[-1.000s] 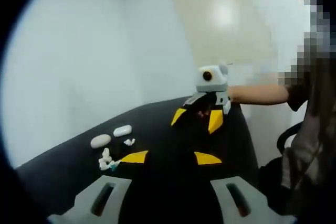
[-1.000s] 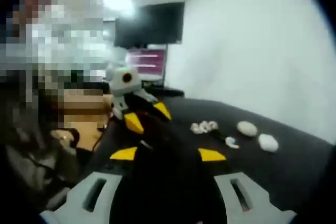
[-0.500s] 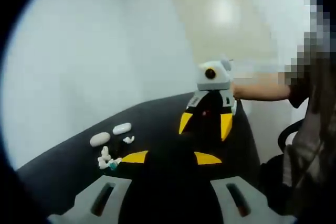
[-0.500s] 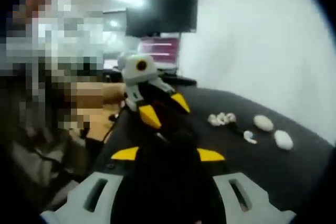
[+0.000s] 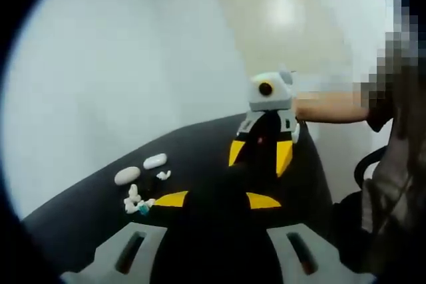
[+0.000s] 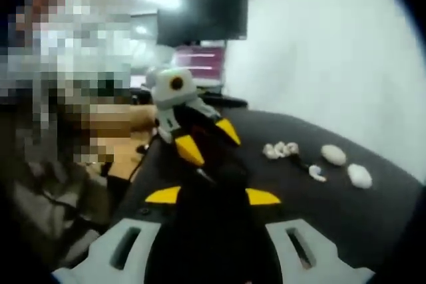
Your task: Pick up three earphones and place each one into its charging case using tactile feedback, ensure that each earphone is properly inserted and securely positioned inside the case.
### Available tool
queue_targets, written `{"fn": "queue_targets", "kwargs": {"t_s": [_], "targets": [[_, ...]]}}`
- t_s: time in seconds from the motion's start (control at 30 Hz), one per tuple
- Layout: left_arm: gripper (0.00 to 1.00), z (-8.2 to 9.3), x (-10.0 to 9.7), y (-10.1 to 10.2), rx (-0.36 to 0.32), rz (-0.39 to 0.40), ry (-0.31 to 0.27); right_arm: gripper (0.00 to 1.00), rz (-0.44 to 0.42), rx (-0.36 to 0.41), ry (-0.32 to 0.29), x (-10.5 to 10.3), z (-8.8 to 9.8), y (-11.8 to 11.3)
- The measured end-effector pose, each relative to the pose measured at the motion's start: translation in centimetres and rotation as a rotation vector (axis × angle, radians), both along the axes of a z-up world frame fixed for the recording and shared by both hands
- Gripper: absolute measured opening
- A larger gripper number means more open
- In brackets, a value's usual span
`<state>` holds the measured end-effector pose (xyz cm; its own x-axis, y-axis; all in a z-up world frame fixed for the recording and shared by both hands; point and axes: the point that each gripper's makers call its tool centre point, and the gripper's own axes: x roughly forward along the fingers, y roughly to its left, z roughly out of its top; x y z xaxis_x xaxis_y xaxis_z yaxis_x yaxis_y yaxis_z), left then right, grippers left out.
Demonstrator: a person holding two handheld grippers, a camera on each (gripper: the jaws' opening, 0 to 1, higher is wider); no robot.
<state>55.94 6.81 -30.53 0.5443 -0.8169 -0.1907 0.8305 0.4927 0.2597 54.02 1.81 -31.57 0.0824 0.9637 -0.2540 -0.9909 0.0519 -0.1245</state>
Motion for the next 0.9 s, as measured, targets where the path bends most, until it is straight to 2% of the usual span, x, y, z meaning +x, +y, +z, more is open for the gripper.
{"fn": "queue_targets", "kwargs": {"t_s": [0.23,0.4,0.53,0.73,0.9], "targets": [[0.29,0.0,0.2,0.1,-0.003,0.011,0.006,0.34,0.035,0.012,0.001,-0.6,0.2,-0.5],[0.27,0.0,0.4,0.2,0.000,0.025,0.001,0.29,0.053,0.017,0.039,-1.1,0.3,-0.5],[0.25,-0.2,0.6,0.2,0.015,0.032,-0.002,0.24,0.124,0.017,0.097,-2.7,0.4,-0.6],[0.25,-0.3,0.9,0.2,0.014,0.045,0.000,0.24,0.155,-0.028,0.082,-3.3,-0.4,-0.5],[0.25,-0.3,1.1,0.2,0.021,0.048,-0.002,0.24,0.150,-0.009,0.092,-3.2,0.0,-0.5]]}}
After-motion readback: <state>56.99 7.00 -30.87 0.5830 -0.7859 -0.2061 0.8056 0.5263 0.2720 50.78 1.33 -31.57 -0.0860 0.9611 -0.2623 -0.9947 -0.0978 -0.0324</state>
